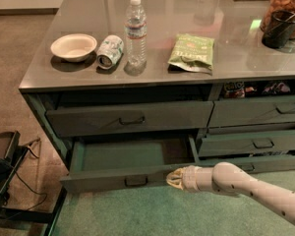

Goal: Close middle drawer

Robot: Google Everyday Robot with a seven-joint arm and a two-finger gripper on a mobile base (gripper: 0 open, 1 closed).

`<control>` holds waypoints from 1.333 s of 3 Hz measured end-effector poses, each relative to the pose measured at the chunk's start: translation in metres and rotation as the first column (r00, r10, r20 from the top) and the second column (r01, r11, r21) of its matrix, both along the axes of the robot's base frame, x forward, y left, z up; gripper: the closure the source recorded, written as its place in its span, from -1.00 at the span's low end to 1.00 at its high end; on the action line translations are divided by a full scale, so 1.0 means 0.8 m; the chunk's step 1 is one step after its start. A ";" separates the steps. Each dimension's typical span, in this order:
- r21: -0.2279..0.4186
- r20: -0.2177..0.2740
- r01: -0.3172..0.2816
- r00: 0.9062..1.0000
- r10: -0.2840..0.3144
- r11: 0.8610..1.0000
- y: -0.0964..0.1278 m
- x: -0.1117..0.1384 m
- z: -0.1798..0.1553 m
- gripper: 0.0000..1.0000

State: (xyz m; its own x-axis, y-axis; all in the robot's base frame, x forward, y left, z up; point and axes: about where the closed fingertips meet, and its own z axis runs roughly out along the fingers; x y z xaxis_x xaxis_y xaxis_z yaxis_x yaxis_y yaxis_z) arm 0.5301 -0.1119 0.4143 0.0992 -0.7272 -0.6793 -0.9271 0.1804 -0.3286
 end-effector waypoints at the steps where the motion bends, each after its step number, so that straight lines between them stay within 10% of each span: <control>1: 0.029 0.068 0.020 0.997 -0.022 0.999 0.005 0.015 0.010 1.00; 4: 0.015 0.109 0.037 0.993 -0.038 0.999 0.029 0.083 0.003 1.00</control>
Offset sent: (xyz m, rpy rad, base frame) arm 0.0467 0.0144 0.0099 0.0416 -0.1327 -0.0439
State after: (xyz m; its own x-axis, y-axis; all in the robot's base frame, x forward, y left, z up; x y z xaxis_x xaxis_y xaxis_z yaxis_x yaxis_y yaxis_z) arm 0.5966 -0.0891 0.4166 0.1462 -0.7228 -0.6754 -0.8784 0.2191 -0.4246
